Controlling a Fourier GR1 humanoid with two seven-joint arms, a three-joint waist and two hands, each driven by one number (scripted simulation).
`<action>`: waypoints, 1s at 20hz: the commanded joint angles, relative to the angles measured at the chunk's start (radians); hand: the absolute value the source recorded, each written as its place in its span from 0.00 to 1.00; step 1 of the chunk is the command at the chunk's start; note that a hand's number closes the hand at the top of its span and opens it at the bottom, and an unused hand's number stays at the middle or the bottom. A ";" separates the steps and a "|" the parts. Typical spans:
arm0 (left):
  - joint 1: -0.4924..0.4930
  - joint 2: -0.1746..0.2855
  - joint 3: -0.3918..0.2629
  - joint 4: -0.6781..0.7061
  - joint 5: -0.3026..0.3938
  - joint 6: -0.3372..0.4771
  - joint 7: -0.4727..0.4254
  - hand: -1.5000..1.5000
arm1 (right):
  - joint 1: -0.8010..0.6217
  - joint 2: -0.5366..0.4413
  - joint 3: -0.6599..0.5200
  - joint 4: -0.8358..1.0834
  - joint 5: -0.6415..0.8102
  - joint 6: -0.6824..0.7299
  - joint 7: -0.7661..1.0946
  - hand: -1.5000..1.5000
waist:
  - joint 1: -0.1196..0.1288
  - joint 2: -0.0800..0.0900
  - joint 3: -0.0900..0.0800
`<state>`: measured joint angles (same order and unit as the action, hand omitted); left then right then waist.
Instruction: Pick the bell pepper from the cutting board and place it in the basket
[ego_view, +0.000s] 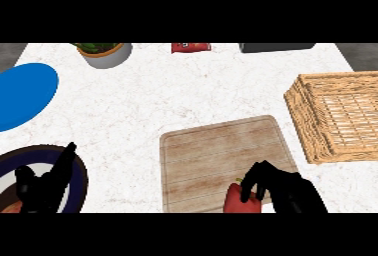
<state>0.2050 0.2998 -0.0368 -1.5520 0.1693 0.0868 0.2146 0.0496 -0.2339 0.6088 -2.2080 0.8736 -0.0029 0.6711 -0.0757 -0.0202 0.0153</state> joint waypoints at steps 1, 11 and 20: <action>0.016 -0.031 -0.032 0.062 -0.007 0.008 0.049 0.50 | 0.034 0.029 -0.064 -0.274 -0.018 -0.033 0.073 1.00 | 0.013 0.010 -0.016; -0.025 -0.028 -0.028 0.085 -0.020 0.002 0.055 0.50 | -0.131 -0.008 -0.432 -0.388 -0.155 0.105 0.268 1.00 | 0.033 0.016 -0.017; -0.017 -0.003 -0.004 0.074 0.000 -0.030 0.064 0.50 | -0.389 -0.058 -0.760 -0.251 -0.321 0.274 0.351 1.00 | 0.041 0.012 -0.015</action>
<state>0.1617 0.2905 -0.0465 -1.5415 0.1571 0.0724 0.2417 -0.2938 -0.2686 -0.0049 -2.3345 0.7988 0.1712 0.9554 -0.0359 -0.0153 0.0114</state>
